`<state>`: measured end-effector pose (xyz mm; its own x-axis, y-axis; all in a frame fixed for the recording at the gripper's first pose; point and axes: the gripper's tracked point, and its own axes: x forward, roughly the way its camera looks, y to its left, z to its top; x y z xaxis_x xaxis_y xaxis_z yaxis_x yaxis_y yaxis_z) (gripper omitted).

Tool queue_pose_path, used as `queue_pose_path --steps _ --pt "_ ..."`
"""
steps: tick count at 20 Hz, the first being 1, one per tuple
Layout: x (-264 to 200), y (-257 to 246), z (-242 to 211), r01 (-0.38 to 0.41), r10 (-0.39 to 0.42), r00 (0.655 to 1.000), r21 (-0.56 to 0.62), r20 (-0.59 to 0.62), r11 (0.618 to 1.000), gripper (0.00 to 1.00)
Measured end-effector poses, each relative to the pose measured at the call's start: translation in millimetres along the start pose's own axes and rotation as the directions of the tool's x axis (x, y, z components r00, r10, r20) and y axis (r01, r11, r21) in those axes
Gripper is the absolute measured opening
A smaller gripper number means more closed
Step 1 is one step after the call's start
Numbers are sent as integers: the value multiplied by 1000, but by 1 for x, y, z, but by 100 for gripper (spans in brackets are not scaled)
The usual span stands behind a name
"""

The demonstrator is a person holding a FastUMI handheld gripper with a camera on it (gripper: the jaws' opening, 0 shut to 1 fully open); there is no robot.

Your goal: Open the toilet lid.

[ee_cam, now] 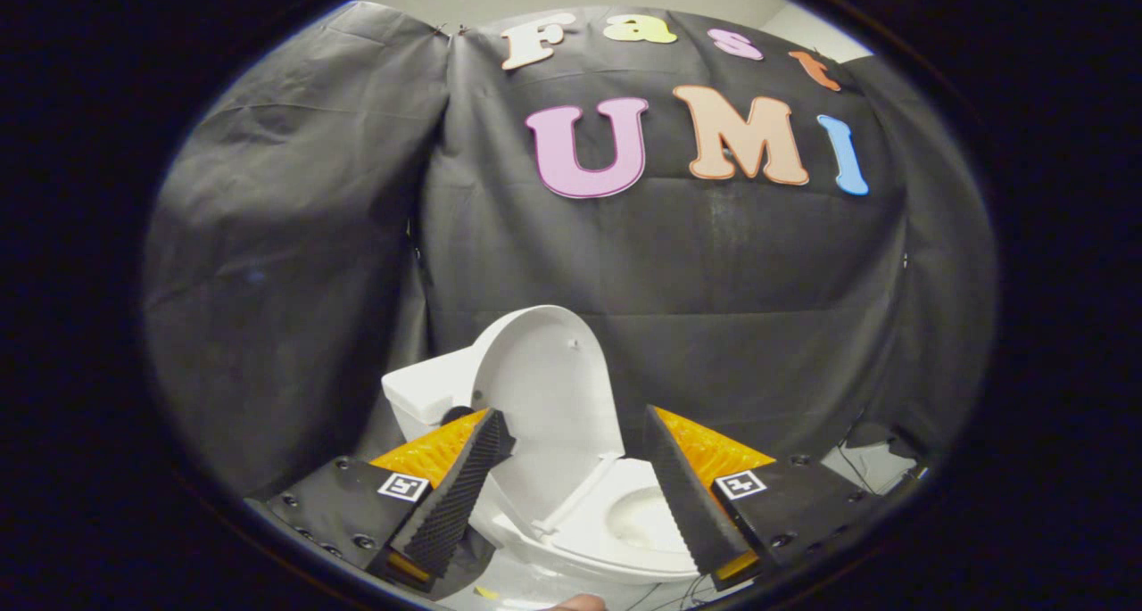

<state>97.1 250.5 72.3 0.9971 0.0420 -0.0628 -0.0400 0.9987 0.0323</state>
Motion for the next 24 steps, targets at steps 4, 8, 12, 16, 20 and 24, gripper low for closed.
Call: queue_pose_path --steps 4,8,12,16,20,24 --pt "-13 -28 -3 18 -18 1000 22 -4 1000 100" --pt "-26 -46 -5 12 -12 1000 5 2 1000 99" --pt "-43 -78 -3 7 -8 999 40 40 999 99" --pt "-63 -113 -5 44 -47 997 41 64 998 99" --pt "-73 -138 -16 65 -69 996 62 61 996 99" --pt "-79 -154 -21 52 -59 995 82 82 995 99"
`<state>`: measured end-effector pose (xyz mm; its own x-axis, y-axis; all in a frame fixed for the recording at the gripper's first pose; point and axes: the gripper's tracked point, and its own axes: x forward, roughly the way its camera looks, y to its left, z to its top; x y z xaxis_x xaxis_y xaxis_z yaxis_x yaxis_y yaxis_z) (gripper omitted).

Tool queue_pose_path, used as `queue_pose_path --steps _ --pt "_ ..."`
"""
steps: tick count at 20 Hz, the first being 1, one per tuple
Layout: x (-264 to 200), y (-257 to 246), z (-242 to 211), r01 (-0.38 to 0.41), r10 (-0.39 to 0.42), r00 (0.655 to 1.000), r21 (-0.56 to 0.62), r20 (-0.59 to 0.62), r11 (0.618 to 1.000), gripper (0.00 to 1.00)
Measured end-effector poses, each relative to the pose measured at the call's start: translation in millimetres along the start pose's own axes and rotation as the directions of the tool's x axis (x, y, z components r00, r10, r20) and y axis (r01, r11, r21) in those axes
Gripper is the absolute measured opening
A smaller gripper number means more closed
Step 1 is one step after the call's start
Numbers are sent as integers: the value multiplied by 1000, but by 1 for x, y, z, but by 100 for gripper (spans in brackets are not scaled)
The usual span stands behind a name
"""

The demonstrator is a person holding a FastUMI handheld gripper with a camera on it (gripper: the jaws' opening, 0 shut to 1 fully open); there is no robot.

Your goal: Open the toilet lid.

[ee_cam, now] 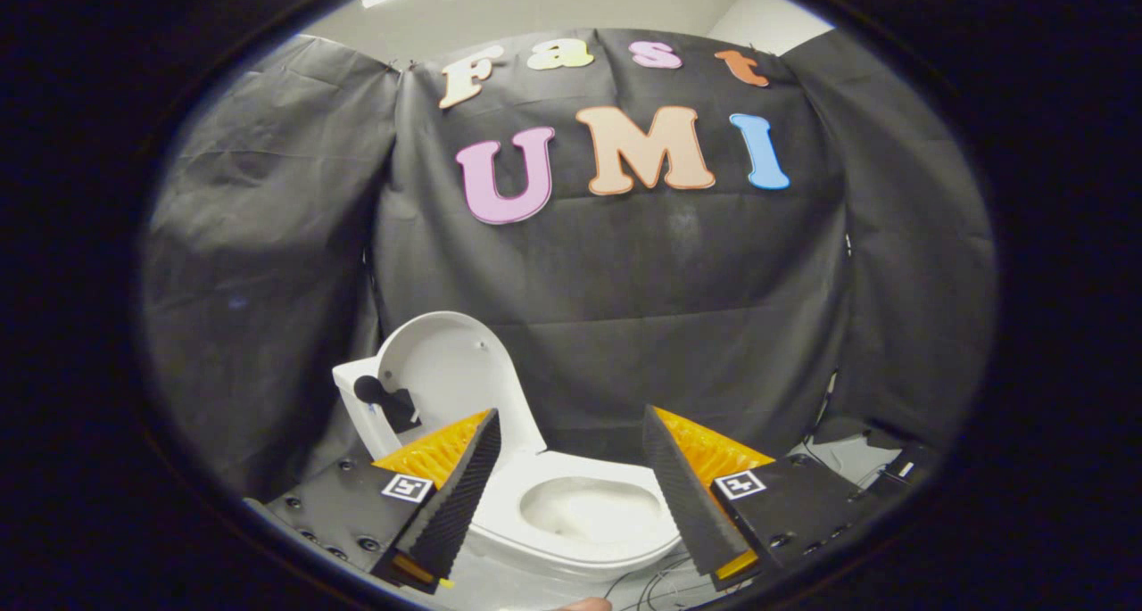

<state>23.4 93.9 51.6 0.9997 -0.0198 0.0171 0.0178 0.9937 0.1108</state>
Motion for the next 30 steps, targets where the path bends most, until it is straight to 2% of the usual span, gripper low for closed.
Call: queue_pose_path --steps 6,13,21,30 --pt "-4 -34 2 34 -34 999 26 30 999 99" --pt "-9 -50 -12 67 -68 997 -55 -20 996 99" --pt "-6 -30 -8 24 -26 1000 -118 -14 993 99" --pt "-4 -42 -13 36 -37 999 -99 -8 994 99"
